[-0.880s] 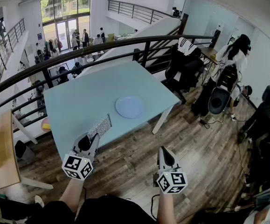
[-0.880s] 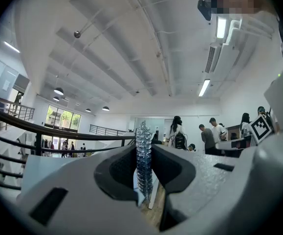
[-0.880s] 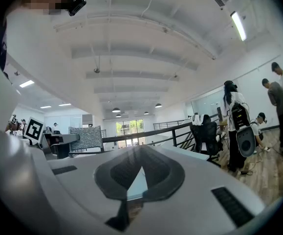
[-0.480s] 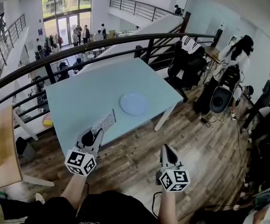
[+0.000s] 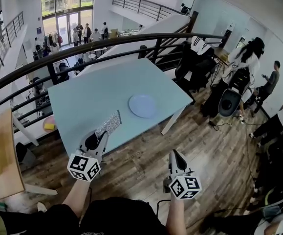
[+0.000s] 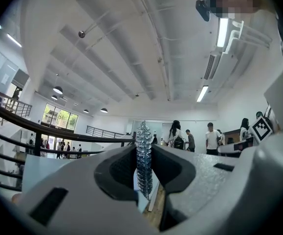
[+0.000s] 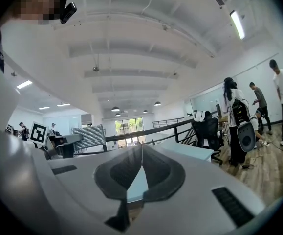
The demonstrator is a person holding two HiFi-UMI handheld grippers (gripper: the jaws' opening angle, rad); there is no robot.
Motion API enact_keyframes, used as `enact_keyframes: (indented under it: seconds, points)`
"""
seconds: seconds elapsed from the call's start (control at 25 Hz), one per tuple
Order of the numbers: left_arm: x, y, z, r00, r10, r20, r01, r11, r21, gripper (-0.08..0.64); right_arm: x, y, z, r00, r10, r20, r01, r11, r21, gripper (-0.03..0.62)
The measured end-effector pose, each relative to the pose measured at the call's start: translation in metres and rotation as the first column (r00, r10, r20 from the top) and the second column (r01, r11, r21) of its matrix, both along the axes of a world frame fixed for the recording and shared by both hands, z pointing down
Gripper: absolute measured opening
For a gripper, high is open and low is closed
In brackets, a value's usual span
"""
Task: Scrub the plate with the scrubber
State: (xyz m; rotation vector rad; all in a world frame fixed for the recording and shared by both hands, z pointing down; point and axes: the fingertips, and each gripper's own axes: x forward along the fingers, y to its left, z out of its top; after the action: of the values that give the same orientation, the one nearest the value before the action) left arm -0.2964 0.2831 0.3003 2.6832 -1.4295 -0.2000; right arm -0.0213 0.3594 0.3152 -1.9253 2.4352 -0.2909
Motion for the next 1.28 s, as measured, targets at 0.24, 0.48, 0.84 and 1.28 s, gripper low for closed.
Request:
enact_keyframes:
  seconds: [0.24,0.48,0.84,1.28]
  points:
    - [-0.017,0.006,0.012,1.0,0.017,0.009,-0.017,1.0,-0.014,0.087,-0.023,0.009,0.015,1.0,-0.018,-0.01,0.018,0.999,-0.036,0.008]
    - [-0.021,0.002,0.022,1.0,0.023,0.011,-0.022,0.999,-0.027,0.087,-0.03,0.002,0.021,1.0,-0.022,0.0,0.022,0.999,-0.048,0.008]
    - [-0.021,-0.034,0.021,1.0,-0.006,-0.009,0.006,1.0,-0.019,0.087,-0.033,-0.048,0.026,0.998,-0.05,-0.046,0.048,0.998,-0.037,0.008]
    - [0.035,-0.121,0.031,1.0,-0.016,0.019,0.016,0.999,-0.034,0.087,0.025,-0.137,0.044,0.999,-0.054,-0.005,0.053,0.998,-0.044,0.008]
